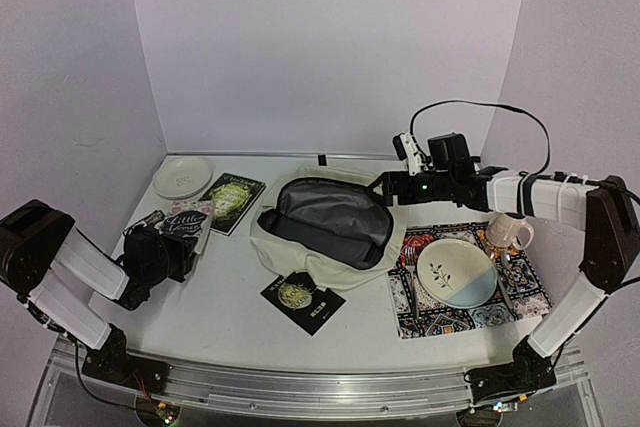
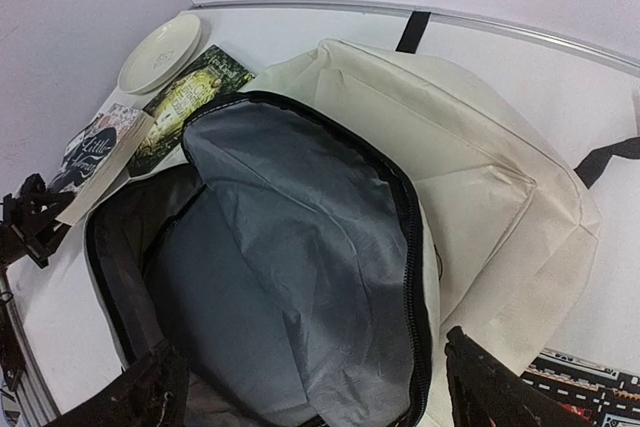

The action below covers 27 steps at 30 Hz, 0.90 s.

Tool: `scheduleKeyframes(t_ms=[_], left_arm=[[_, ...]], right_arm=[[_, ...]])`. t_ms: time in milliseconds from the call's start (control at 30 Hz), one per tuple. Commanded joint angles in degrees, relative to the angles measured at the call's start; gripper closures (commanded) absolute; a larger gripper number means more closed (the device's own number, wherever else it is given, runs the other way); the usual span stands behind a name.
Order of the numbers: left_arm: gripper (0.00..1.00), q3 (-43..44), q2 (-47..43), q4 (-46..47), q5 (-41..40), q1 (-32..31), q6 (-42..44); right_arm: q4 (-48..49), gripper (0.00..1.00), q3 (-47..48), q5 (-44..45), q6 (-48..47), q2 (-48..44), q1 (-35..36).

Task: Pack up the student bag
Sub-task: Grab the book from the book.

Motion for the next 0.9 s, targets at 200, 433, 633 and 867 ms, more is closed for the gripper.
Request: scheduleKeyframes(t_ms=[200, 433, 633, 867], left_arm=[[0.85, -3.04, -12.12, -3.26, 3.85, -0.33, 0.46], [0.82, -1.86, -23.38, -14.57, 3.87, -0.68, 3.56], [0.89, 3.24, -28.54, -23.16, 6.42, -0.86, 9.29], [0.97, 8.79, -30.01, -27.85, 11.70, -1.13, 15.59]], right_arm=[[-2.17, 0.10, 3.41, 2.54, -3.61, 4.51, 0.03], [-3.73, 0.07, 6.52, 8.87, -7.59, 8.30, 0.03], [-5.63, 0.05, 10.79, 10.35, -10.86, 12.48, 0.06], [-7.93, 0.04, 14.05, 7.05, -13.41, 16.50, 0.04]])
